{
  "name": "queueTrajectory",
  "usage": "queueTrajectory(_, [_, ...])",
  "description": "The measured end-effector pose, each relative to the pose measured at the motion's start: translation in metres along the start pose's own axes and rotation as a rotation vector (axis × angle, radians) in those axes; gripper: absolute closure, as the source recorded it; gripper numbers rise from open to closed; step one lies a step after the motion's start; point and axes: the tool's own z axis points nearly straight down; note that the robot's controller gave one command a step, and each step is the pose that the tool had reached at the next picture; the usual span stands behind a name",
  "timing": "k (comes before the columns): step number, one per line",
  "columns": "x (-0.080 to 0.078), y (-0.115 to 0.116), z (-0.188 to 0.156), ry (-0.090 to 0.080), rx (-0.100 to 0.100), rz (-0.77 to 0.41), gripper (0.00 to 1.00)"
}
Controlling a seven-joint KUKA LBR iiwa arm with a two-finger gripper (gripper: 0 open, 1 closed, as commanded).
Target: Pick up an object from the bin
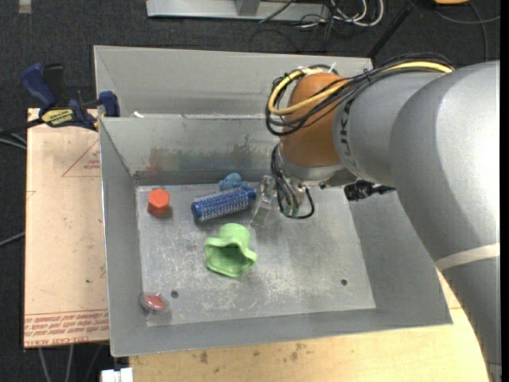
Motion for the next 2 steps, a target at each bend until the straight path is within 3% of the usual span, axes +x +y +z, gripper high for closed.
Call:
queueTrajectory(1, [-0.002, 0.001, -0.036, 0.007, 0.001, -0.002, 1.0])
queueTrajectory(2, [-0.005, 0.002, -0.108, 0.004, -0.002, -0.004, 1.0])
